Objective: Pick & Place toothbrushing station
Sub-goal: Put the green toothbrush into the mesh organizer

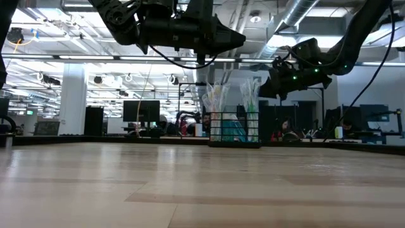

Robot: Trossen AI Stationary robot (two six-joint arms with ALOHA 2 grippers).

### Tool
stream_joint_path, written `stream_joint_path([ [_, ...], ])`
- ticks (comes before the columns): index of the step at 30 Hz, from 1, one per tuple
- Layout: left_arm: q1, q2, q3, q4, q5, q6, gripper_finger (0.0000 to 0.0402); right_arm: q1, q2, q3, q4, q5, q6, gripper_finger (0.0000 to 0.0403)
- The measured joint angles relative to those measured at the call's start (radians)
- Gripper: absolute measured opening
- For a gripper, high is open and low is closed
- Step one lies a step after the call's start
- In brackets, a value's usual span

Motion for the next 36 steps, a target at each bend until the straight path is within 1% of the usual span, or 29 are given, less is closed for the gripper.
stream_joint_path([
  [9, 0.0, 0.0, 0.0, 0.0, 0.0, 0.0, 0.0072, 0.0, 0.0, 0.0, -0.019, -0.004, -0.006, 0.0028],
  [18, 0.0, 0.0, 0.0, 0.0, 0.0, 0.0, 0.0072, 0.001, 0.0, 0.0, -0.021, -0.004, -0.009, 0.0017],
  [25, 0.0, 0.0, 0.0, 0.0, 0.0, 0.0, 0.0072, 0.001, 0.0, 0.0, -0.026, -0.001, -0.028, 0.0042],
  [36, 0.0, 0.0, 0.0, 0.0, 0.0, 0.0, 0.0072, 0.001, -0.002, 0.0, -0.013, -0.004, -0.025, 0.0048],
])
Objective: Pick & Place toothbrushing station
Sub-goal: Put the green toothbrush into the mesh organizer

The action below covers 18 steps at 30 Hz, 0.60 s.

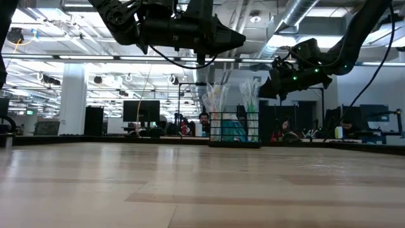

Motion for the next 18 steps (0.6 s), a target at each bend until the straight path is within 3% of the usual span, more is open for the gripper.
stream_joint_path([
  [6, 0.0, 0.0, 0.0, 0.0, 0.0, 0.0, 0.0072, 0.0, 0.0, 0.0, -0.004, -0.003, 0.0, 0.0078],
  [18, 0.0, 0.0, 0.0, 0.0, 0.0, 0.0, 0.0072, 0.006, -0.051, -0.001, -0.017, -0.008, 0.0, 0.0179],
])
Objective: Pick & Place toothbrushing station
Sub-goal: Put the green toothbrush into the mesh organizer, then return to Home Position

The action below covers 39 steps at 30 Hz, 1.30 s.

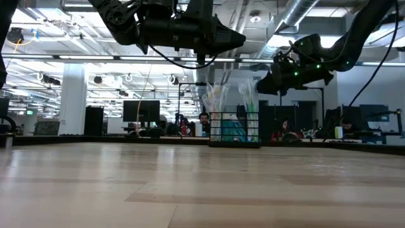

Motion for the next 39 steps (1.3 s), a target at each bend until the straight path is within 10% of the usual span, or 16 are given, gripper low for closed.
stream_joint_path([
  [13, 0.0, 0.0, 0.0, 0.0, 0.0, 0.0, 0.0072, -0.002, -0.196, 0.0, -0.128, 0.005, 0.0, 0.0201],
  [24, 0.0, -0.095, -0.069, -0.006, 0.003, 0.007, 0.0072, 0.074, -0.428, -0.018, -0.567, -0.108, -0.023, 0.0171],
  [39, 0.001, -0.542, -0.419, -0.004, -0.002, 0.007, 0.0072, 0.412, -0.711, -0.304, -0.285, -0.099, 0.158, 0.0124],
])
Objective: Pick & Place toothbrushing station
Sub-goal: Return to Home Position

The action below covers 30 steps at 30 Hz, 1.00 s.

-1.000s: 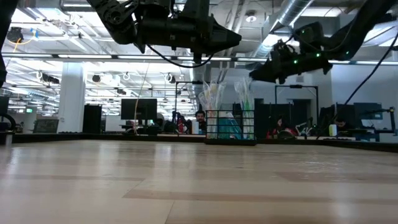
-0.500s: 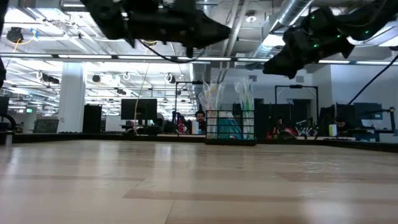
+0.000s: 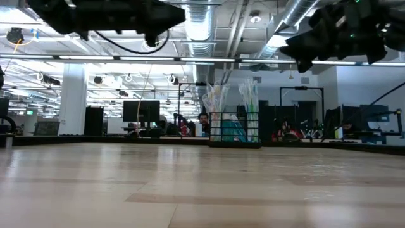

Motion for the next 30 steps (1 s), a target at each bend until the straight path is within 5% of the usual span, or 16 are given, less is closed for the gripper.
stream_joint_path([
  [5, 0.0, -0.132, -0.087, 0.003, 0.0, 0.0, 0.0072, 0.159, -0.05, -0.011, 0.01, 0.07, 0.0, 0.011],
  [19, 0.0, -0.433, -0.292, 0.002, 0.0, 0.004, 0.0072, 0.536, -0.043, -0.011, 0.069, 0.554, -0.092, 0.0098],
  [30, 0.0, -0.691, -0.48, 0.0, 0.001, 0.004, 0.0072, 0.69, -0.042, -0.011, 0.126, 0.661, -0.162, 0.0098],
])
